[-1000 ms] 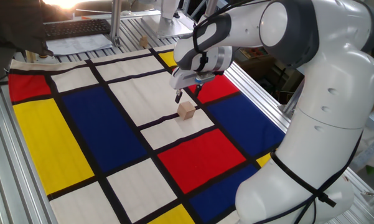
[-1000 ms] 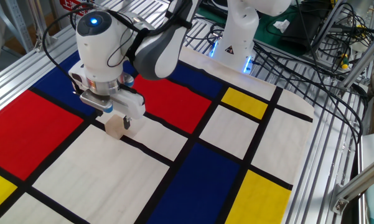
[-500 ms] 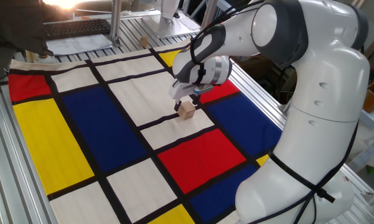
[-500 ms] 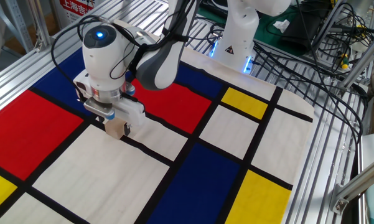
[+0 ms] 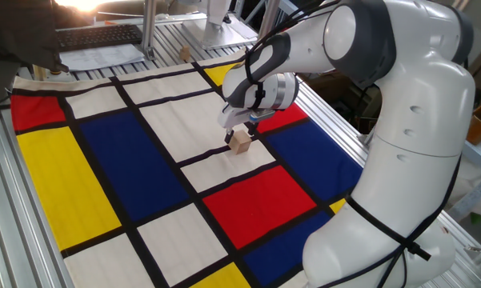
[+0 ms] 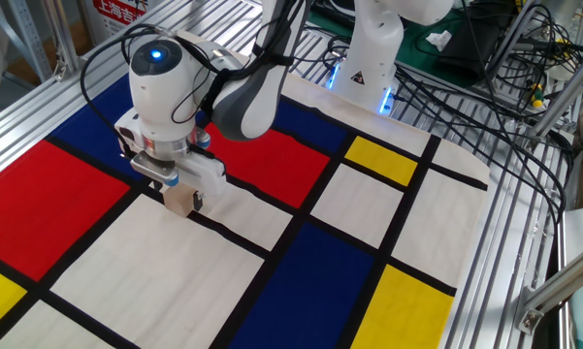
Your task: Pick up the small block on the left and move it to the right
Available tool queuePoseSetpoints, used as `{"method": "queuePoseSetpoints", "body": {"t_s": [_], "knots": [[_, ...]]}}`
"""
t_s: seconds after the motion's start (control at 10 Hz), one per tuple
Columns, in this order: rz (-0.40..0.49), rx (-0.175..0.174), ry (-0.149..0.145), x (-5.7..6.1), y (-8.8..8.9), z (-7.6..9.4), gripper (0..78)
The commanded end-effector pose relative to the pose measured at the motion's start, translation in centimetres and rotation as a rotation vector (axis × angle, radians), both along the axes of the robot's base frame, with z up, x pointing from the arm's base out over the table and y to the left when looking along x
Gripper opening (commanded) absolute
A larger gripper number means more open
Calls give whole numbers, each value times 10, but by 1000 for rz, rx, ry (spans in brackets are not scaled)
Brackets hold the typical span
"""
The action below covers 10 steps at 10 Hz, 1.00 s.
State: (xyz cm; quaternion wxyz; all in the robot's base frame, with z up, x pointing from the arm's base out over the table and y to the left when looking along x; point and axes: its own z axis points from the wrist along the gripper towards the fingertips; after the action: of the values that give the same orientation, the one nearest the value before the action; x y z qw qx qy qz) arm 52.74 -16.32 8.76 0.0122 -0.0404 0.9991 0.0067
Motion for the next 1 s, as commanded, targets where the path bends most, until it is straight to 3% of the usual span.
{"method": "queuePoseSetpoints", "body": {"t_s": [0.1,1.0], "knots": [[3,0,1,-3,-4,-1,774],[49,-2,3,-4,-4,-7,774]]}}
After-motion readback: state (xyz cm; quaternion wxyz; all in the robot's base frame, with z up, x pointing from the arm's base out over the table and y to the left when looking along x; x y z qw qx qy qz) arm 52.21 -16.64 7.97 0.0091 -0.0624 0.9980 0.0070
